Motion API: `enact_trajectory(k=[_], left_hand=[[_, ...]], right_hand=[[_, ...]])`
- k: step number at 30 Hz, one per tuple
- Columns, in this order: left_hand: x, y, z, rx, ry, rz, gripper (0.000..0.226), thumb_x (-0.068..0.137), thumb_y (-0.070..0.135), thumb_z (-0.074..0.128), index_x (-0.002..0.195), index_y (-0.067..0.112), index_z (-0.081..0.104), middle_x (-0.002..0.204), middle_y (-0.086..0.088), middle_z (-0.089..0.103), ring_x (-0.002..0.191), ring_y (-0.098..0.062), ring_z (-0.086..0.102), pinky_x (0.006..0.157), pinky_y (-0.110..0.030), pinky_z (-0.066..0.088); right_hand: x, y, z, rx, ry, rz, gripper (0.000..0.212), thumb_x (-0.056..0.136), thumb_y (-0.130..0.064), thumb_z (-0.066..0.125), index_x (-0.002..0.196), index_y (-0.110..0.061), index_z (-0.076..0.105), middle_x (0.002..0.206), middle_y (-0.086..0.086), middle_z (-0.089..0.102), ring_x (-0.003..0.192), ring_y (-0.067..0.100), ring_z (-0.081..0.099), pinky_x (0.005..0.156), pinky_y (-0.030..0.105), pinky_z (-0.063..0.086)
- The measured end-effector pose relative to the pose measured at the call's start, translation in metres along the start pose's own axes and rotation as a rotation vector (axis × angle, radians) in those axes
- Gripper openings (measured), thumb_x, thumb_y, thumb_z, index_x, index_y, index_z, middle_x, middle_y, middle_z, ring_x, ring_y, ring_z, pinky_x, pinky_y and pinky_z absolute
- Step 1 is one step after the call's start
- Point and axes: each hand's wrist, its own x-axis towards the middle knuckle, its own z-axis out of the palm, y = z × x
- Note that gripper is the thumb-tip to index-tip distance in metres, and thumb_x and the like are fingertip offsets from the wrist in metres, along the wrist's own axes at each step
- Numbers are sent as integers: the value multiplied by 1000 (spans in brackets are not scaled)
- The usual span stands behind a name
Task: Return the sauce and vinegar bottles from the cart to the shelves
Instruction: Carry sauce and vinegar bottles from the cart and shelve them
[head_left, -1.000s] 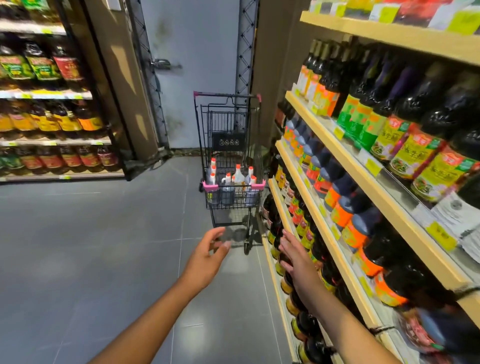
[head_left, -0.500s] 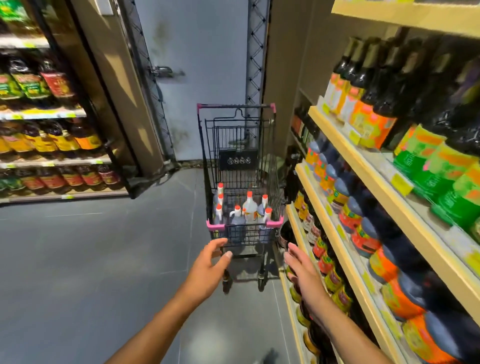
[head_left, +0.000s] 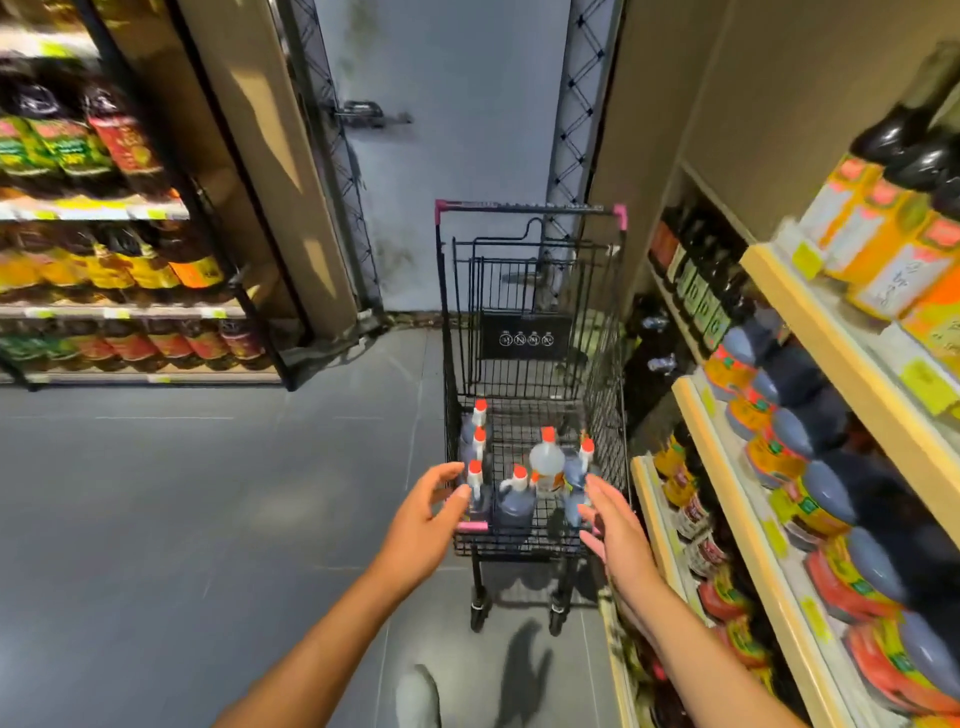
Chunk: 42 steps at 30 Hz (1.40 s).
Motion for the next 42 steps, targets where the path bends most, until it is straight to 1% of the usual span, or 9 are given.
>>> enact_trajectory(k=[5, 9, 16, 24, 28, 31, 35, 39, 42], left_hand=[[81, -19, -23, -6, -52, -21, 21, 102, 22, 56, 123, 28, 59, 120, 17, 64, 103, 18, 57, 89, -4, 43], [142, -25, -32, 27, -149, -52, 21, 104, 27, 53, 123, 32, 58, 125, 15, 62, 113, 10, 56, 90, -5, 41], [245, -20, -18, 58, -247, -77, 18, 105, 25, 50, 111, 40, 58, 117, 22, 62, 109, 10, 58, 85, -3, 42], [339, -25, -1, 138, -341, -157, 31, 108, 39, 38, 131, 29, 57, 120, 17, 61, 116, -3, 57, 99, -30, 47], [378, -24, 3, 227, -389, -140, 34, 108, 35, 38, 132, 20, 57, 120, 9, 61, 107, 1, 56, 87, -14, 43], [407, -34, 7, 311, -485, -114, 37, 108, 35, 38, 136, 19, 57, 127, 5, 61, 117, -8, 56, 99, -24, 46], [449, -50, 11, 385, -631, -86, 37, 108, 38, 38, 137, 23, 57, 134, 5, 60, 125, -11, 54, 103, -27, 40], [491, -65, 13, 419, -799, -55, 33, 108, 35, 39, 135, 27, 57, 132, 9, 57, 123, -10, 53, 103, -31, 43], [517, -77, 14, 482, -890, -16, 34, 109, 31, 40, 137, 21, 56, 132, 11, 55, 123, -6, 51, 102, -24, 39]], right_hand=[[53, -10, 36, 6, 55, 28, 30, 103, -27, 52, 133, -24, 53, 138, 2, 56, 130, 22, 53, 99, 37, 45], [86, -10, 50, -8, 96, 64, 40, 103, -27, 52, 142, -18, 51, 140, 4, 56, 131, 23, 52, 111, 43, 41], [162, -19, 48, 138, 149, 175, 35, 108, -26, 41, 141, -16, 48, 134, 4, 55, 125, 23, 53, 107, 39, 39], [237, -11, 55, -58, 134, 229, 19, 104, -14, 51, 116, -7, 63, 118, 21, 63, 101, 28, 57, 102, 52, 46], [260, 8, 69, -201, 154, 250, 11, 100, -26, 57, 101, -30, 67, 108, 3, 69, 103, 28, 65, 98, 49, 51], [281, 29, 81, -256, 197, 235, 18, 97, -22, 64, 88, -36, 71, 101, -4, 73, 101, 23, 68, 94, 40, 53], [295, 22, 103, -341, 255, 217, 14, 96, -12, 66, 100, -25, 70, 94, -4, 71, 78, -4, 64, 81, 20, 46], [322, 27, 130, -517, 184, 295, 24, 104, -15, 49, 118, -8, 67, 110, 12, 71, 98, 27, 68, 84, 29, 50], [346, 25, 154, -640, 173, 329, 30, 105, -21, 43, 120, -8, 64, 113, 9, 67, 106, 28, 63, 78, 27, 46]])
